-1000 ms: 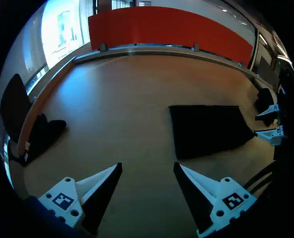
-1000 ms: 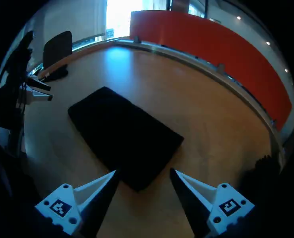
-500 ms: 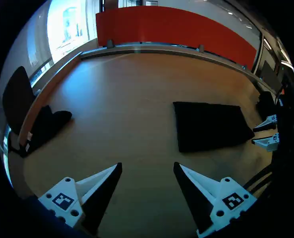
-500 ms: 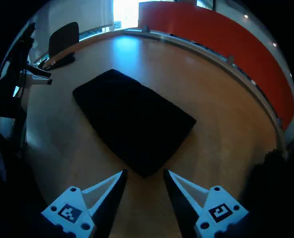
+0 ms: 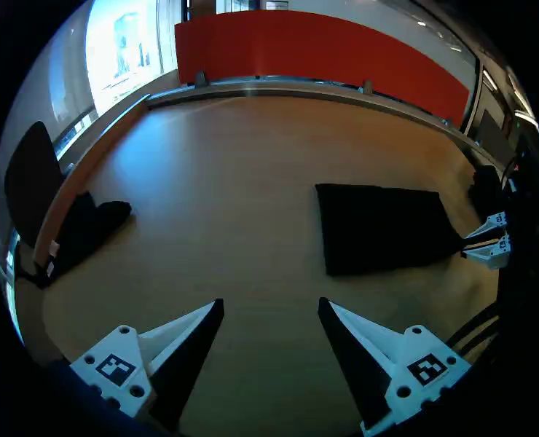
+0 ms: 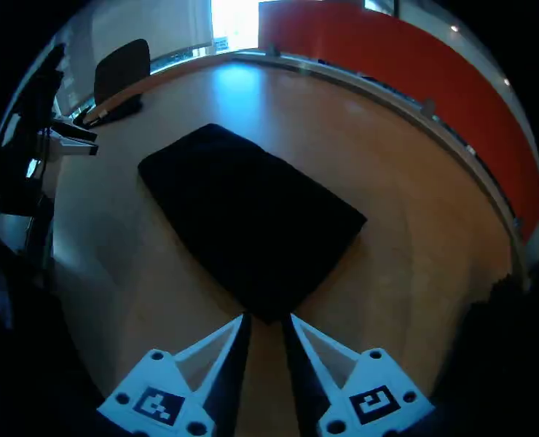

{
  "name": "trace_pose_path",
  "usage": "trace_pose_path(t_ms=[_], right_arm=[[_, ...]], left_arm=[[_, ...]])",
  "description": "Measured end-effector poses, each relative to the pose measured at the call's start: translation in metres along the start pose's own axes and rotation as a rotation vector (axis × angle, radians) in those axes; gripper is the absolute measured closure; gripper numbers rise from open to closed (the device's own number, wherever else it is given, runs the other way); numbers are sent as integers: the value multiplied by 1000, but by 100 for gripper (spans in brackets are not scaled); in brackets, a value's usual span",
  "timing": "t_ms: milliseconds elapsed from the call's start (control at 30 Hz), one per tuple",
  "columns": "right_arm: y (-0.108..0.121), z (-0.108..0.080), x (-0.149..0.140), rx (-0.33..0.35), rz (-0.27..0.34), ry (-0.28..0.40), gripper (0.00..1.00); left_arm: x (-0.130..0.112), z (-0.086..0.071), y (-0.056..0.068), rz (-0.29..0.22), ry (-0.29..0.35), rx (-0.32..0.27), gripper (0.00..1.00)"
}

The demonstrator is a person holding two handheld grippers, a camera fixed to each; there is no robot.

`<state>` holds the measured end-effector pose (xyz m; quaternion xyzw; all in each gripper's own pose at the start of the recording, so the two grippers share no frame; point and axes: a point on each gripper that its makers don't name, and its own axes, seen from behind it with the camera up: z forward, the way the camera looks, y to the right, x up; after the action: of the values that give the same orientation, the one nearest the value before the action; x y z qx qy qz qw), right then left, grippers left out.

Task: Fold towel

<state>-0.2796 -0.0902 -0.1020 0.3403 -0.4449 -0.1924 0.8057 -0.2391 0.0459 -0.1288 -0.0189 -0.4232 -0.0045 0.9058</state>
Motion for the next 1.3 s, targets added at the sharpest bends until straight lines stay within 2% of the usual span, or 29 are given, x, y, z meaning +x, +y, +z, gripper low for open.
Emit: trace_pose_path(t_ms=[67, 200, 400, 667, 1000, 1300], right_arm=[[0, 1, 0, 2, 4, 1, 70], [1, 2, -2, -5, 13, 0, 88], [-1, -1, 2, -1, 26, 10, 89], [6, -13, 20, -41, 17, 46, 89], [16, -44, 67, -94, -32, 133, 90], [28, -74, 100, -133, -94, 181, 91]], left_arm=[[-1, 0, 0, 0, -2, 1, 4], [-2, -1, -1, 0, -3, 1, 4], [-3, -1, -2, 3, -4, 2, 4], [1, 0, -3, -2, 2, 3, 4], [10, -2, -4, -2, 16, 6, 4], [15, -3, -3, 1, 25, 4, 4]])
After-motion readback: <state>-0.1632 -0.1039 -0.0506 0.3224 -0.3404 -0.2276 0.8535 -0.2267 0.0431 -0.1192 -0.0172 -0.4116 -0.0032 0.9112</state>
